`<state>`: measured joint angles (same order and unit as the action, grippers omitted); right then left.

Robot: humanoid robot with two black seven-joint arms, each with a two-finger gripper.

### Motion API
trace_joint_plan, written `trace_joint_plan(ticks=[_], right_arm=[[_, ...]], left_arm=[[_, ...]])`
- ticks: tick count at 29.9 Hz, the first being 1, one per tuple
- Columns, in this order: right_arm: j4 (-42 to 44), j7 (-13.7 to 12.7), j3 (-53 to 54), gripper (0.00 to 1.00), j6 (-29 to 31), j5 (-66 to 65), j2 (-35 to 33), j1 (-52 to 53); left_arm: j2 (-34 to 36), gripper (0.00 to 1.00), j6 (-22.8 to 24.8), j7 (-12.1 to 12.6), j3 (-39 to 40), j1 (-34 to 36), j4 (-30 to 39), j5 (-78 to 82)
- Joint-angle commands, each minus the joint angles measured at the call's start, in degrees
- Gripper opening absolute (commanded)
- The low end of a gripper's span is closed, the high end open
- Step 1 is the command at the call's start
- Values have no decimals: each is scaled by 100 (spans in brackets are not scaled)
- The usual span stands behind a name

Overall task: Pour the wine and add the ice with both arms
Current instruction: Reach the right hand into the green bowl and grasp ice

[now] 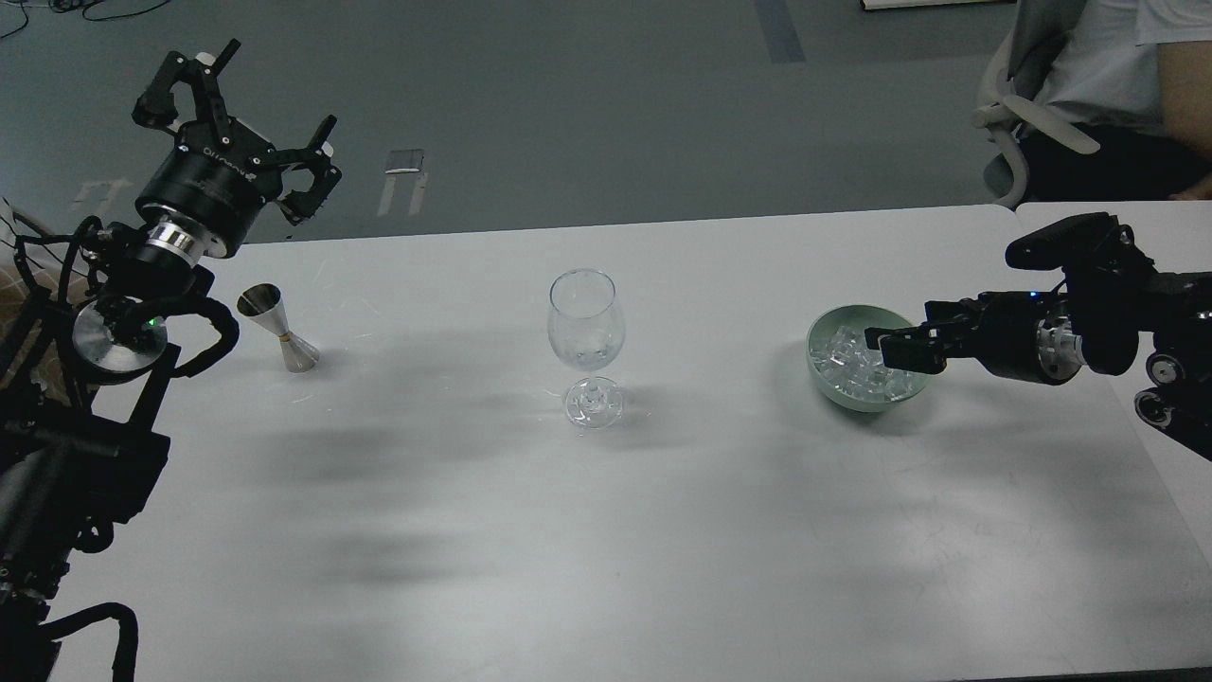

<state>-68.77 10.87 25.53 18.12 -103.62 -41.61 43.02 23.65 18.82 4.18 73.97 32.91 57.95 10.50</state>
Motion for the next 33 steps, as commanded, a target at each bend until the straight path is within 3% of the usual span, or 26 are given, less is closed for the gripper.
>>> trace_joint_plan(ticks=[1, 22, 27, 33], right_arm=[[118, -128, -5, 84, -28, -18, 275, -4], [109, -313, -154, 73, -37, -431, 425, -206], [188, -585, -163, 73, -37, -440, 487, -162], [197, -673, -163, 73, -28, -440, 575, -153]], left_arm=[[-1, 98, 69, -5, 3, -4, -64, 4], [-1, 98, 429, 30, -23, 22, -179, 4], [8, 98, 429, 22, -14, 40, -179, 4], [16, 98, 429, 4, -5, 5, -179, 4]])
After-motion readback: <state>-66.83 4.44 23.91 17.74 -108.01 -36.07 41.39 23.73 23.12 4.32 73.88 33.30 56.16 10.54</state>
